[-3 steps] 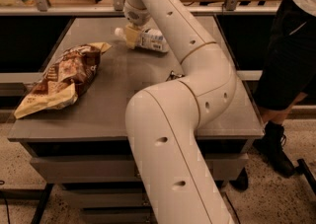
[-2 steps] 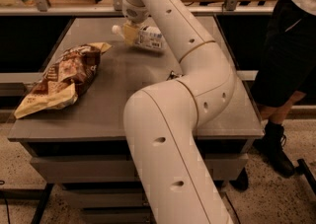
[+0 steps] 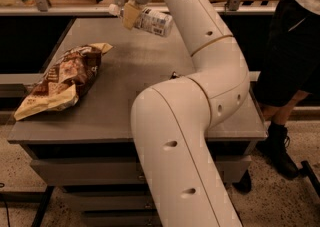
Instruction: Move blue plastic bottle near brown chip bag
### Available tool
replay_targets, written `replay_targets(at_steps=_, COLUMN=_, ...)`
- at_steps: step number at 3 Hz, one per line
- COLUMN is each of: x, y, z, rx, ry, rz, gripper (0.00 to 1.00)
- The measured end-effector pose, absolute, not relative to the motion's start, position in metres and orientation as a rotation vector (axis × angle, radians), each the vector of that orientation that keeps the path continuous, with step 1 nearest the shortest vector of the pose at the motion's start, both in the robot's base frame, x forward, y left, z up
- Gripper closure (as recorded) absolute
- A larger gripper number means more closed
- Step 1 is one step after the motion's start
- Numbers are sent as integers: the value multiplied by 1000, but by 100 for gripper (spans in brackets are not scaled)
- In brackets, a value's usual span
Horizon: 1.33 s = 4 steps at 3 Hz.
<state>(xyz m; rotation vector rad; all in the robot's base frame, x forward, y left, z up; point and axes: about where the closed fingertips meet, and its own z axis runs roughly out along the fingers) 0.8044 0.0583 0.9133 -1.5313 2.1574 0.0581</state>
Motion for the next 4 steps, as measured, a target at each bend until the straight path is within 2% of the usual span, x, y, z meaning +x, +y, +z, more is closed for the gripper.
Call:
replay_targets(at_steps=1, x=794, y=56, z=952, rx=-1512, ry=2087, rz=79, gripper=100)
replay_targets(at_steps=2, x=799, y=60, z=950, rx=-1504, ry=2075, rz=78, gripper=100)
replay_targets(at_steps=4, x=805, y=55, z=969, rx=-1316, ry=2061, rz=236, gripper=100)
